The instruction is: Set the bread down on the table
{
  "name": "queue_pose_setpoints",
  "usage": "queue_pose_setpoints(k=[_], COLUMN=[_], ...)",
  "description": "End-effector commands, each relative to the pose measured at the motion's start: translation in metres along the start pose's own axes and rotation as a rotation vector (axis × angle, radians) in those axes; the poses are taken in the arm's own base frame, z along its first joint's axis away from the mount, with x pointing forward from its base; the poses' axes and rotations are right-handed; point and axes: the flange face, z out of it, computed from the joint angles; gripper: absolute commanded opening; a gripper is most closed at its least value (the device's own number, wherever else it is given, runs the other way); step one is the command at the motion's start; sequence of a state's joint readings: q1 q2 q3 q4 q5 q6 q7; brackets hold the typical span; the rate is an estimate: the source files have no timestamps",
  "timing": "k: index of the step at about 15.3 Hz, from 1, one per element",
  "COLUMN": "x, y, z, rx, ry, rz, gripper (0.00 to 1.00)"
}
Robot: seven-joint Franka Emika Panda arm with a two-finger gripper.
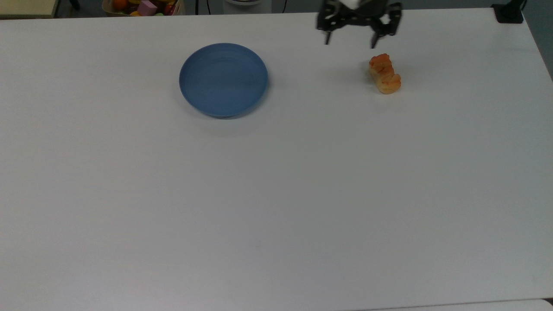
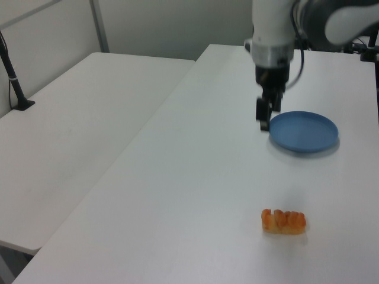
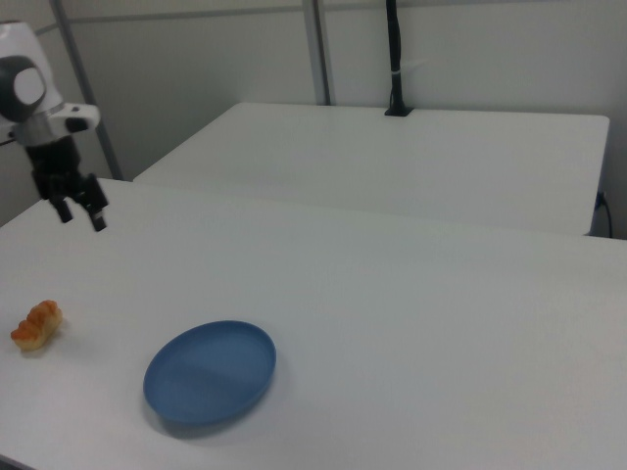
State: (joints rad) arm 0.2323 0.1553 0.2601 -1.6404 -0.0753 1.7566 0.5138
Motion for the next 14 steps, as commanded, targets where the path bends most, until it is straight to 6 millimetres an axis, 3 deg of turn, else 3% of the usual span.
queue_pose_setpoints(k=[1, 5, 7, 10, 14], x=[0.021, 0.044, 0.048, 0.047, 0.046], y=[0.091, 0.201, 0.244, 0.284, 0.296], z=[-0.020, -0.018, -0.016, -0.020, -0.021], rx=[-0.025, -0.021, -0.019, -0.014, 0.024], ry=[-0.008, -0.017, -0.024, -0.017, -0.017], rz=[-0.022, 0.012, 0.018, 0.082, 0.120], gripper=[1.00, 1.00, 1.00, 1.00, 1.00])
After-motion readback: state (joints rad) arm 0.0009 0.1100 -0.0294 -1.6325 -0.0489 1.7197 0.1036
